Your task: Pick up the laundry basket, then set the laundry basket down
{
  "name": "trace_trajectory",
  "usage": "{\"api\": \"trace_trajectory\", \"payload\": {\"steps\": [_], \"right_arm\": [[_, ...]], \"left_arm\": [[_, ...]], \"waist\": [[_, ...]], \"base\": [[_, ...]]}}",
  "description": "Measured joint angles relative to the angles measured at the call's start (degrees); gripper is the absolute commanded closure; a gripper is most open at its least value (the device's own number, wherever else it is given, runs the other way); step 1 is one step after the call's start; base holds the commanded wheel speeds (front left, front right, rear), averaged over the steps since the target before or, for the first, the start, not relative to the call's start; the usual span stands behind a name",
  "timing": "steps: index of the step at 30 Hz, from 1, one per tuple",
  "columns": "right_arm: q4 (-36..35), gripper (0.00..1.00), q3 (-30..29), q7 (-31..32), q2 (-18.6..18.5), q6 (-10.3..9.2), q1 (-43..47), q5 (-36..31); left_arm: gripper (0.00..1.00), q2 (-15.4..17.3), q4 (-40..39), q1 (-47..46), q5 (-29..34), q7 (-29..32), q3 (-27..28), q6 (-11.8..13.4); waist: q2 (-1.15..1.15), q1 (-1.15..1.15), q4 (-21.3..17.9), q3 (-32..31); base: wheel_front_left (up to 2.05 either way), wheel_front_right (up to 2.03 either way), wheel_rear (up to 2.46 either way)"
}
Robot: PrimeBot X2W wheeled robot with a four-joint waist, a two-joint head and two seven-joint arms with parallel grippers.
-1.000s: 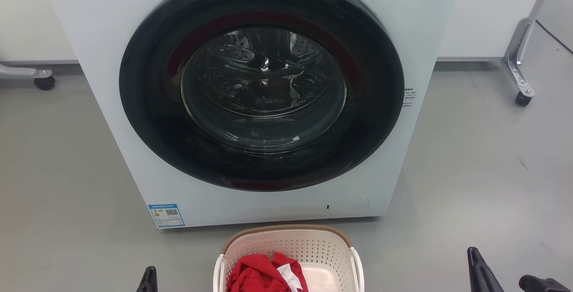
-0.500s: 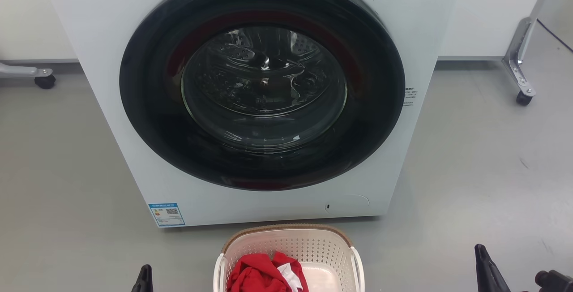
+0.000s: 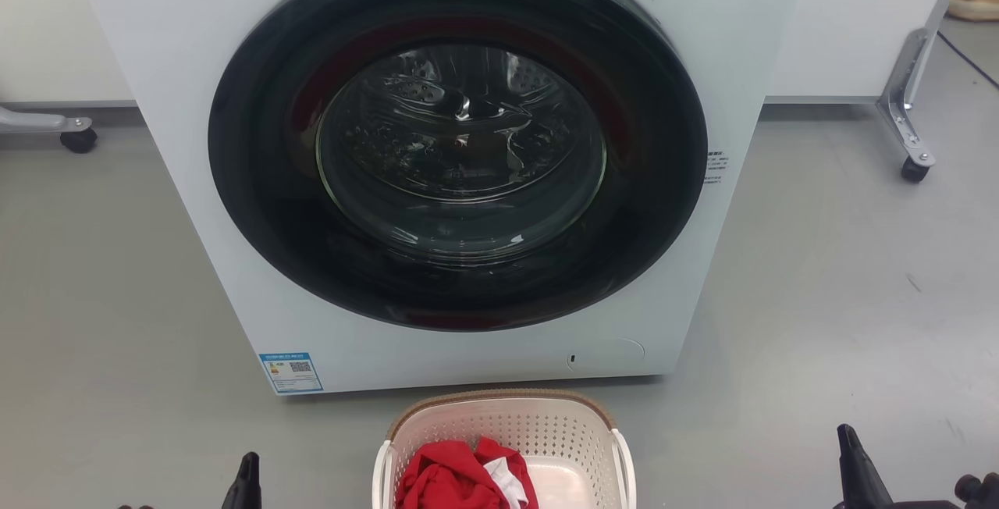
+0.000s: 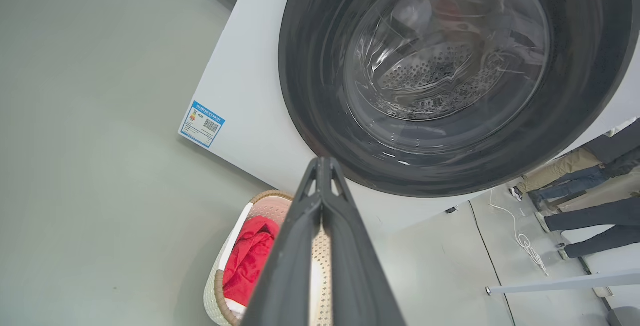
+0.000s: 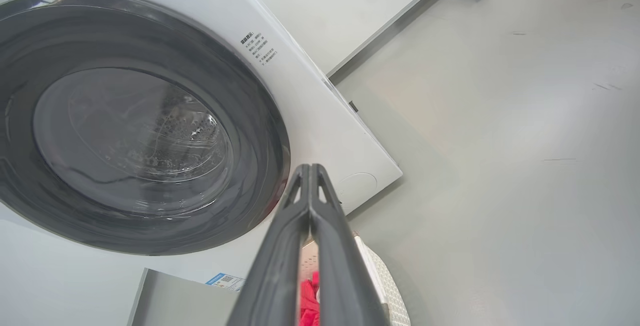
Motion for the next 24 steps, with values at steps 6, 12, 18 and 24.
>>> {"api": "trace_trajectory", "payload": {"steps": [6, 12, 18, 24], "right_arm": [[0.41, 1.00, -1.51, 1.41, 0.63, 0.93, -0.48, 4.36], [0.75, 1.00, -2.93, 2.53, 1.36, 1.68, -0.59, 8.81], [0.98, 1.00, -4.19, 3.52, 1.94, 2.54, -1.07, 12.51], [1.18, 1.00, -5.65, 4.69, 2.55, 3.31, -1.64, 17.15]], "left_arm": [[1.00, -0.16, 0.46, -0.21, -4.35, 1.01, 1.02, -0.96], [1.00, -0.43, 0.89, -1.29, -9.09, 2.02, 1.93, -1.54], [1.00, -0.65, 1.51, -1.48, -12.92, 2.98, 2.77, -2.50], [1.00, -1.20, 1.88, -2.46, -17.53, 4.00, 3.61, -3.52]], "waist": [[0.00, 0.00, 0.03, 0.07], [0.00, 0.00, 0.06, 0.14], [0.00, 0.00, 0.08, 0.19], [0.00, 0.00, 0.11, 0.26]], "base": [[0.00, 0.00, 0.00], [0.00, 0.00, 0.00], [0.00, 0.00, 0.00], [0.00, 0.00, 0.00]]}}
